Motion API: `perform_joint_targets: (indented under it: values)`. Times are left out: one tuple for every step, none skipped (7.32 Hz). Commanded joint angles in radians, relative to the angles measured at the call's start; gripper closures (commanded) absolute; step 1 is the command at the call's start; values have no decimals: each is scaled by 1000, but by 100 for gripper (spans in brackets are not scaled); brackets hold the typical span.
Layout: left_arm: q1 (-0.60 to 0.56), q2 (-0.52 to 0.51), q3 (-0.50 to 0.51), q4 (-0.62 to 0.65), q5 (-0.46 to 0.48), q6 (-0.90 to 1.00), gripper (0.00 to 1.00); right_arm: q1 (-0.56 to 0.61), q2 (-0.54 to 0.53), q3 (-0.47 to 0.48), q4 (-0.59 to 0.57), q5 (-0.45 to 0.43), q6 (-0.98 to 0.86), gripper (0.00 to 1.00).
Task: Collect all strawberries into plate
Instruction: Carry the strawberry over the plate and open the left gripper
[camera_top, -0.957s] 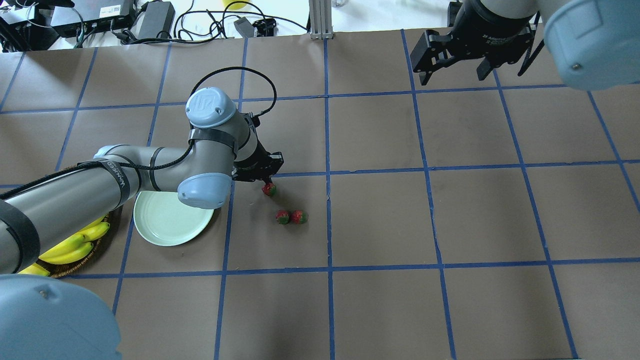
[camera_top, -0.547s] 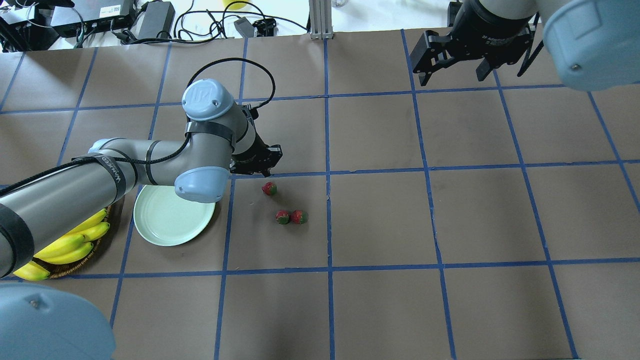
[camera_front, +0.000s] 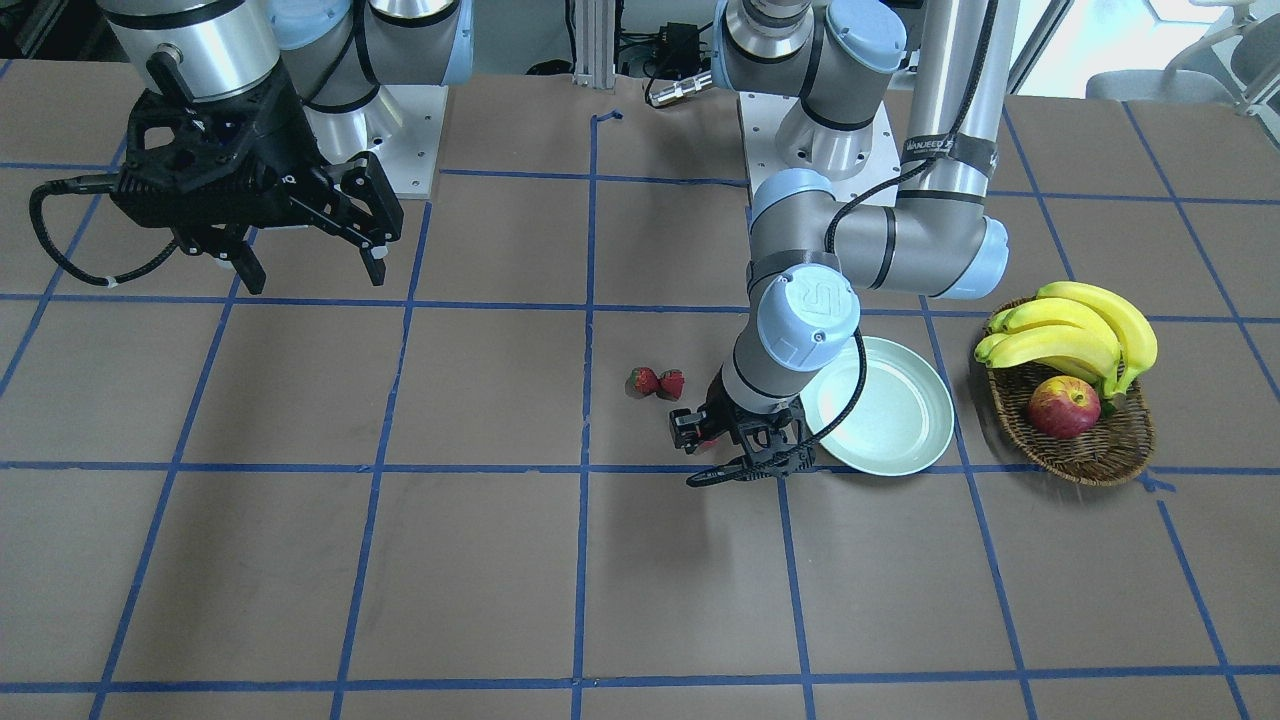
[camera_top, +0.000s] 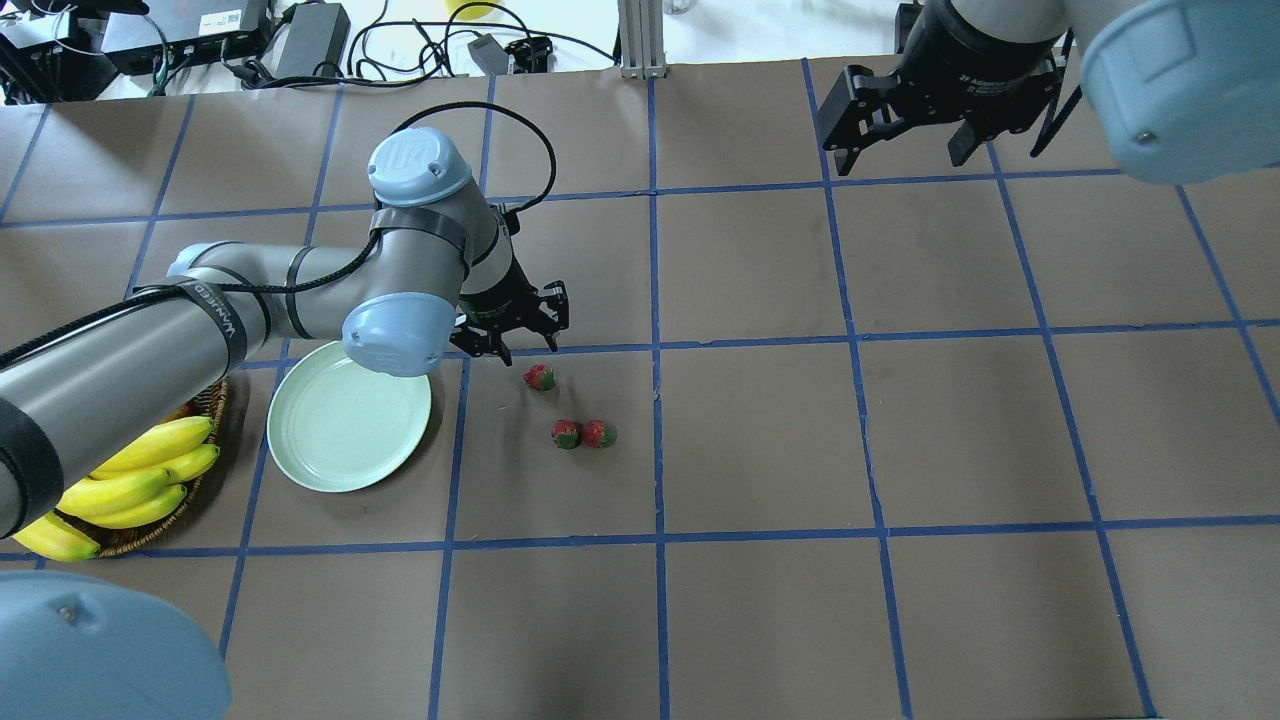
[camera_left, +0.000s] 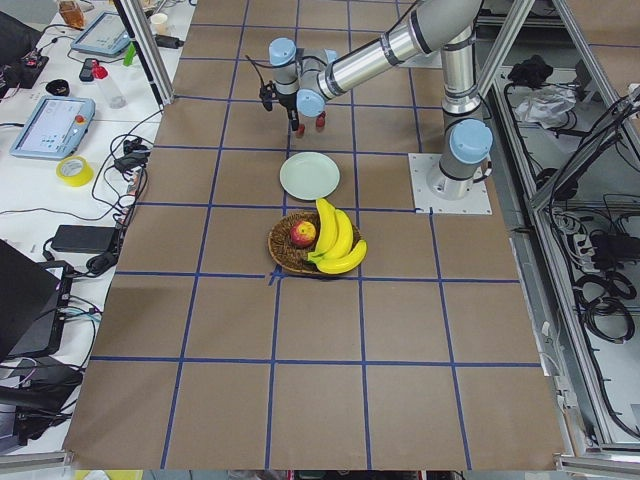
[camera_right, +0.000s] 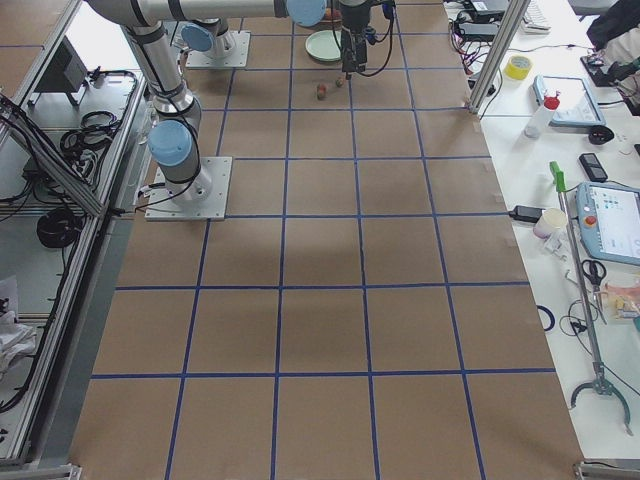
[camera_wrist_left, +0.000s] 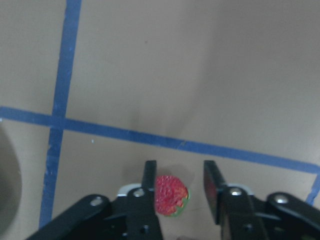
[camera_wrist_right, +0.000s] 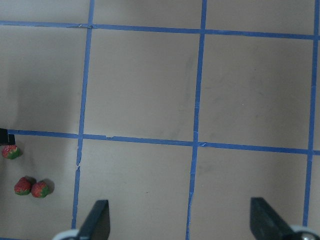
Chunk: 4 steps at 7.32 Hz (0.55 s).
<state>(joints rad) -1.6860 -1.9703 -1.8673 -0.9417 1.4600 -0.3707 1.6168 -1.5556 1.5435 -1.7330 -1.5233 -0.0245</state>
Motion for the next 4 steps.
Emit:
perform_joint_targets:
  values:
    - [0,-9,-39,-6,-6,-7,0,0,0,4,0,0,0,0]
    - [0,-31,-39,-6,-9,-16,0,0,0,7,0,0,0,0]
    - [2,-32,-35,-6,-12,-17,11,0,0,7,0,0,0,0]
    - [2,-33,-33,-6,-12,-17,35,0,0,7,0,0,0,0]
